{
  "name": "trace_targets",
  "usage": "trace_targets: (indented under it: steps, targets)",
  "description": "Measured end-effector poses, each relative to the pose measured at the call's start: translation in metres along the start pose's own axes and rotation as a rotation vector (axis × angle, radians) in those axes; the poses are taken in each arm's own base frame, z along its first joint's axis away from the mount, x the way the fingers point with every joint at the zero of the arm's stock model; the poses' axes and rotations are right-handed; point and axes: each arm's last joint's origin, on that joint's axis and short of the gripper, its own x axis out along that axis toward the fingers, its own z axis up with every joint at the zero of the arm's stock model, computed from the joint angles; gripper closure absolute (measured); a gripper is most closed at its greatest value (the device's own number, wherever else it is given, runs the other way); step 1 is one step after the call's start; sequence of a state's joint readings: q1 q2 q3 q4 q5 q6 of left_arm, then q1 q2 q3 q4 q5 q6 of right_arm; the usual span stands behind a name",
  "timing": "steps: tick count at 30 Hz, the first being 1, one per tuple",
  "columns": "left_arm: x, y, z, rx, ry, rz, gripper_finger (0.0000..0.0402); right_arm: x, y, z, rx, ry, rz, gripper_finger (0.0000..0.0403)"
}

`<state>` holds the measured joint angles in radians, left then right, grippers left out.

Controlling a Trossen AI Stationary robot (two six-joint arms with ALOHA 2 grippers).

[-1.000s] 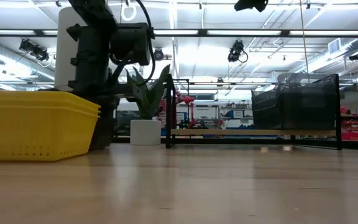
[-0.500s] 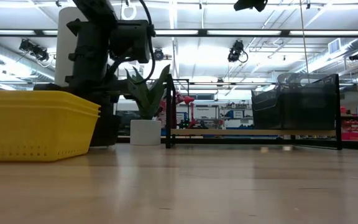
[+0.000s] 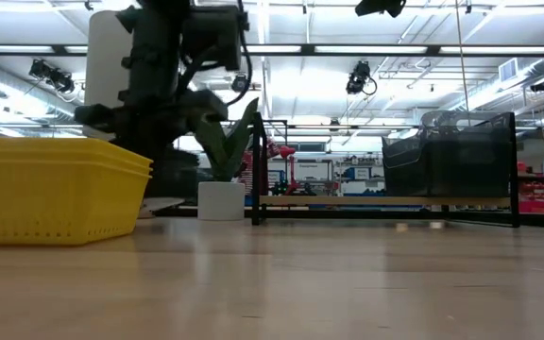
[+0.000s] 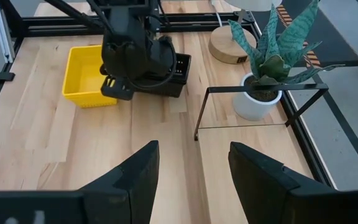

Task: Stack baskets on shelf by color
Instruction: Put the stacked black bins on the shelf

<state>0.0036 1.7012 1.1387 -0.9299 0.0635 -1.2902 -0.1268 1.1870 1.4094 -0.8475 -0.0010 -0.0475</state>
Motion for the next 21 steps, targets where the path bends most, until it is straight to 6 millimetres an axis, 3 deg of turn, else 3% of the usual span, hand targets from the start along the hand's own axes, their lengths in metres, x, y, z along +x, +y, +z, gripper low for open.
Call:
trace_targets:
  steps: [8, 14, 21]
  targets:
    - [-0.039, -0.017, 0.0, 0.074, 0.048, -0.06, 0.0386, 0.0, 0.0, -0.001, 0.0, 0.008, 0.001, 0.0204]
    - [-0.069, -0.035, -0.002, 0.162, 0.198, -0.246, 0.0388, 0.0, -0.001, -0.001, -0.007, 0.006, -0.004, 0.0204]
    - [-0.102, -0.064, -0.011, 0.324, 0.119, -0.494, 0.0387, 0.0, -0.008, -0.001, -0.003, 0.013, -0.026, 0.0204]
